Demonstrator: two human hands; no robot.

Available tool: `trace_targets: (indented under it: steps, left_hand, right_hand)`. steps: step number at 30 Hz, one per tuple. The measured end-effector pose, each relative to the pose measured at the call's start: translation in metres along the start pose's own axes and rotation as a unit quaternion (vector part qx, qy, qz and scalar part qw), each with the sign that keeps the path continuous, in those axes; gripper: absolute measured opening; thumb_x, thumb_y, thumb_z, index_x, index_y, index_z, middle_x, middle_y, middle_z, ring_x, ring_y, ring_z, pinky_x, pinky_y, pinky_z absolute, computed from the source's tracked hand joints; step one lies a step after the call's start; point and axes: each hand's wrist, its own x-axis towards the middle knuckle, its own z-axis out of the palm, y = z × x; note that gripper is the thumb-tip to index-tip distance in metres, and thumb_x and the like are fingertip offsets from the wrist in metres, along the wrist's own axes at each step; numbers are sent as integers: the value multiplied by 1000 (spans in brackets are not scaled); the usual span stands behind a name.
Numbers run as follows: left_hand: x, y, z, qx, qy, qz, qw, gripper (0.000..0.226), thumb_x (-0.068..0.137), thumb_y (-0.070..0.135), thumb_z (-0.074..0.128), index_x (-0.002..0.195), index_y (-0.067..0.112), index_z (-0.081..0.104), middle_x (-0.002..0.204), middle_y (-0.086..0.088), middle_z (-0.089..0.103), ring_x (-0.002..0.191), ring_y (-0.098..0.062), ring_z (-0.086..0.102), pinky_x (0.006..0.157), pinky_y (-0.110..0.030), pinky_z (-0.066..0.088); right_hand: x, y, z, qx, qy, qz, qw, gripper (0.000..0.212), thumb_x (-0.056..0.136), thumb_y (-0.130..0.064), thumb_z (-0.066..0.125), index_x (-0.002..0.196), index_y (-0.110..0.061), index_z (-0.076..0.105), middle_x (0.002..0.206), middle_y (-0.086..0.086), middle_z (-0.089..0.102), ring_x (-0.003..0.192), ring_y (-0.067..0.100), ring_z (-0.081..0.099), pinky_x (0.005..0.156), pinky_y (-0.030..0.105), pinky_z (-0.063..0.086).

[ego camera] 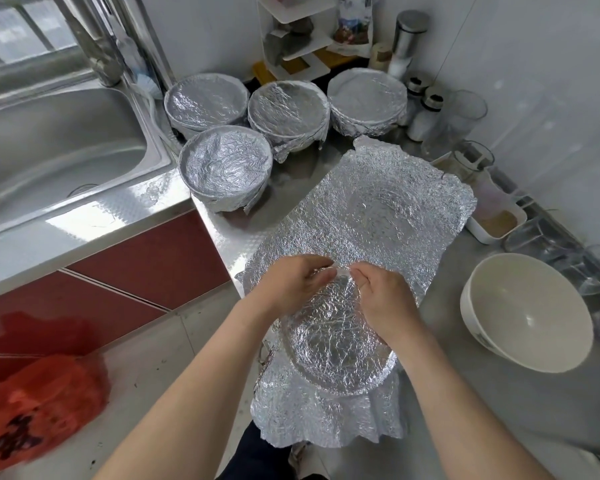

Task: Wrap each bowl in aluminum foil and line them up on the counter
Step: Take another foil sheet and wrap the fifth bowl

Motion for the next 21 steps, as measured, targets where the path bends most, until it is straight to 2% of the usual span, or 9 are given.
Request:
trace_targets:
  steps: [3,6,9,12,15,17,19,21]
  left_hand:
    - [-3,1,3,-19,15,-26,999,36,100,39,49,127,20,64,107,1,73,89,-19,67,82,-33,49]
    - [-5,1,4,-44,39,-33,998,30,99,37,53,117,20,70,91,3,74,76,-17,65,71,-30,46]
    - [-4,2,6,-67,51,-42,996,25,97,37,57,106,21,74,72,1,69,57,-13,52,57,-28,38]
    - [-2,8,4,-100,66,-68,990,23,94,37,62,100,21,77,64,-3,66,51,-11,42,53,-27,33]
    - [0,17,0,-91,57,-84,991,22,91,39,65,100,24,77,69,-4,70,54,-12,46,55,-26,36]
    - [1,23,0,-64,40,-88,993,24,93,39,62,107,25,75,77,-1,73,60,-12,53,58,-25,39]
    - [-2,27,0,-44,45,-87,994,31,98,37,54,123,24,67,103,1,74,82,-13,65,75,-24,45]
    - [-9,27,2,-19,90,-81,992,37,101,34,48,136,22,57,130,1,63,113,-16,61,94,-27,42]
  right_hand:
    - [-1,0,0,-2,7,-1,1000,26,102,-27,42,103,-15,65,59,-4,51,53,19,49,48,35,35]
    - [-3,0,-1,2,15,-1,1000,26,102,-26,42,101,-14,65,60,-2,52,52,20,48,47,35,36]
    - [-5,-1,-2,11,25,13,1000,26,102,-26,42,103,-14,65,61,-1,53,52,19,46,48,35,34]
    - [-8,-1,-5,19,49,16,999,25,102,-26,43,101,-15,66,59,-4,51,50,14,41,47,32,29]
    - [-12,-1,-7,14,55,28,998,23,102,-26,42,88,-19,61,57,-7,47,51,13,40,48,33,28]
    - [-16,-1,-5,8,67,38,997,22,102,-25,42,85,-22,57,59,-8,47,54,17,44,51,34,32]
    - [-19,-1,-2,9,89,59,994,23,102,-24,42,84,-21,57,59,-8,47,55,18,45,48,32,33]
    - [-22,-1,-1,23,115,84,990,24,102,-22,42,80,-21,54,57,-10,42,52,11,40,45,24,26]
